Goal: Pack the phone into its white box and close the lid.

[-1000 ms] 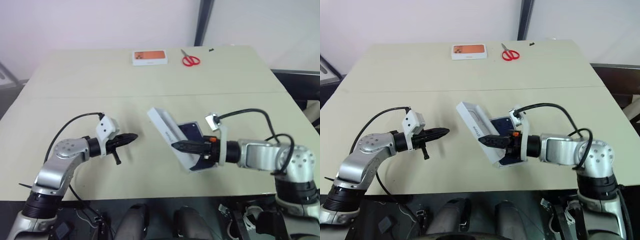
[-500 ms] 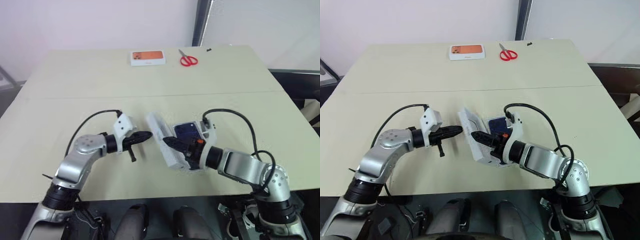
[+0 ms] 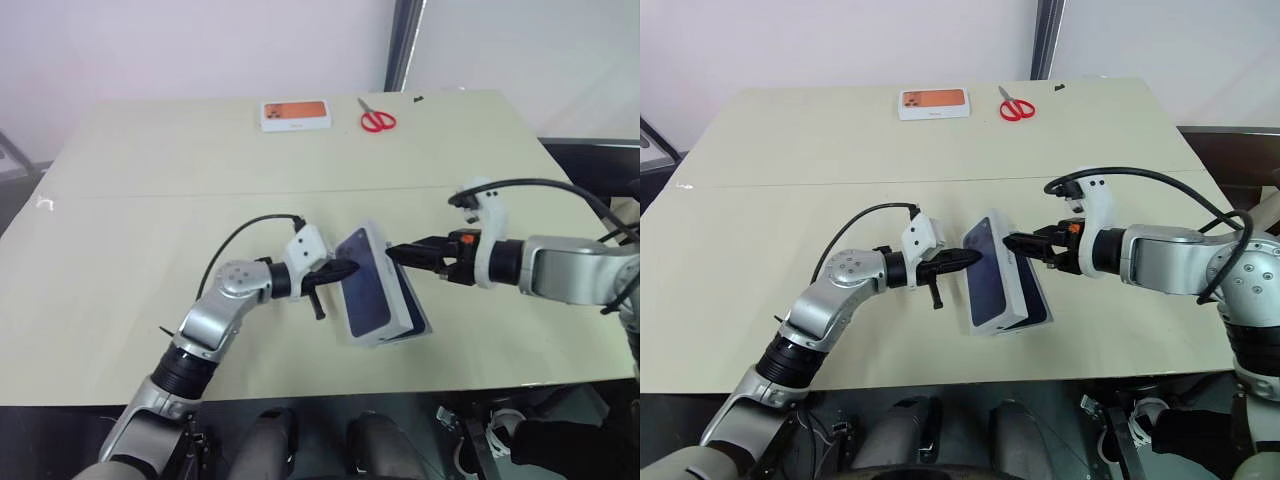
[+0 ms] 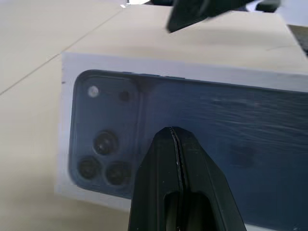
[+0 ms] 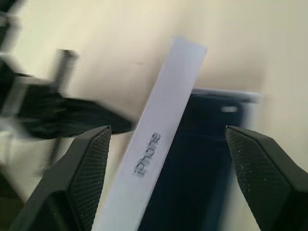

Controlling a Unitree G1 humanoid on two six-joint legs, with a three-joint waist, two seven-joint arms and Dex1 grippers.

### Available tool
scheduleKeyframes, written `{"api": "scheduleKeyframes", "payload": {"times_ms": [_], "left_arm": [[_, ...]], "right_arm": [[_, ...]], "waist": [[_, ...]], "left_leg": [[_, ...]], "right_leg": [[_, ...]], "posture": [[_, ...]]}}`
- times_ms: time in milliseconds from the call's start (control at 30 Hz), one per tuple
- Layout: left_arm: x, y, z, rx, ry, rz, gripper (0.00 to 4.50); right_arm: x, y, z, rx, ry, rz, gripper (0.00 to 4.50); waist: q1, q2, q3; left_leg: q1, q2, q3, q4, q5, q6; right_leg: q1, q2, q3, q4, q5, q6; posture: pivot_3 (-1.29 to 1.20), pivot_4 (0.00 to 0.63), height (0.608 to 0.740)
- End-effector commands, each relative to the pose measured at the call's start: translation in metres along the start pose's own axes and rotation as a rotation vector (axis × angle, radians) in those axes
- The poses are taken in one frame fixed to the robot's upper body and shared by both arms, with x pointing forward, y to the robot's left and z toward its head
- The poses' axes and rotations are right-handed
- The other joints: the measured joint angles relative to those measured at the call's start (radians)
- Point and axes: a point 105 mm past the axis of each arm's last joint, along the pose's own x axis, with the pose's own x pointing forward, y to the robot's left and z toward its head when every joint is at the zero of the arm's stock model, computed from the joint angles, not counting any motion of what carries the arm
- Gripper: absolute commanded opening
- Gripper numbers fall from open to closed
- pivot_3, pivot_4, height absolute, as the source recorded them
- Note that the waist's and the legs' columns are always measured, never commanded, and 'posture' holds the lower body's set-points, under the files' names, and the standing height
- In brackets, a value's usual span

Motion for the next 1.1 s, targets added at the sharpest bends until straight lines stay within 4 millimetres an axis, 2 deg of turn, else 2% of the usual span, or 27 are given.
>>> {"api": "scheduleKeyframes", "payload": {"times_ms": [33, 167, 267, 400, 467, 567, 800, 1100], "left_arm": [[-0.001, -0.002, 0.015, 0.030, -0.049, 0.002, 0.00], [-0.019, 0.007, 0.023, 0.023, -0.057, 0.057, 0.00], [-0.035, 0.010, 0.016, 0.030, 0.016, 0.084, 0.00], [-0.051, 0.010, -0.009, -0.005, 0.191, 0.090, 0.00], [-0.053, 0.009, -0.016, -0.020, 0.234, 0.086, 0.00], [-0.046, 0.006, -0.031, -0.004, 0.314, 0.057, 0.00], [-0.013, -0.003, -0.019, -0.017, 0.230, -0.015, 0.00], [0.002, -0.031, 0.003, -0.028, 0.128, -0.161, 0.00]], "right_arm": [[-0.002, -0.004, 0.004, -0.154, -0.015, -0.037, 2.15], [0.000, -0.015, -0.002, -0.439, 0.015, -0.134, 0.08], [0.002, -0.017, -0.009, -0.612, 0.043, -0.140, 0.03], [0.009, 0.001, -0.015, -0.743, 0.027, -0.053, 0.03], [0.011, 0.005, -0.017, -0.756, 0.023, -0.033, 0.03], [0.020, 0.011, -0.022, -0.781, 0.030, -0.018, 0.03], [0.024, 0.014, -0.030, -0.799, 0.049, 0.001, 0.03], [0.012, 0.011, -0.035, -0.806, 0.080, 0.006, 0.03]], "waist": [[0.000, 0.000, 0.000], [0.000, 0.000, 0.000], [-0.001, 0.000, 0.000], [-0.001, 0.001, 0.000], [0.002, 0.000, 0.000], [0.009, 0.000, 0.000], [0.023, 0.000, 0.000], [0.023, 0.000, 0.000]], "left_leg": [[0.000, 0.000, 0.000, 0.000, 0.000, 0.000], [0.000, 0.000, 0.000, 0.000, 0.000, 0.000], [0.000, 0.000, 0.000, 0.000, 0.000, 0.000], [0.000, 0.000, 0.000, -0.001, 0.000, 0.000], [0.000, 0.000, 0.000, 0.000, 0.000, 0.000], [0.000, 0.000, -0.001, 0.001, 0.000, 0.000], [0.000, 0.000, -0.001, 0.002, 0.000, 0.000], [0.000, 0.000, -0.001, 0.001, 0.000, 0.000]], "right_leg": [[0.000, 0.000, 0.000, 0.000, 0.000, 0.000], [-0.001, 0.000, 0.000, 0.000, 0.000, 0.000], [-0.001, 0.000, 0.000, 0.000, 0.000, 0.000], [-0.001, 0.000, 0.000, 0.000, 0.000, 0.000], [-0.001, 0.000, 0.000, 0.000, 0.000, 0.000], [0.000, 0.000, 0.000, 0.000, 0.000, 0.000], [0.000, 0.000, 0.000, 0.000, 0.000, 0.000], [0.000, 0.000, 0.000, 0.000, 0.000, 0.000]], "posture": [[0.00, 0.150, 0.740], [0.00, 0.150, 0.740], [0.00, 0.150, 0.740], [0.00, 0.150, 0.740], [0.00, 0.150, 0.740], [0.00, 0.150, 0.740], [0.00, 0.150, 0.740], [0.00, 0.150, 0.740]]}}
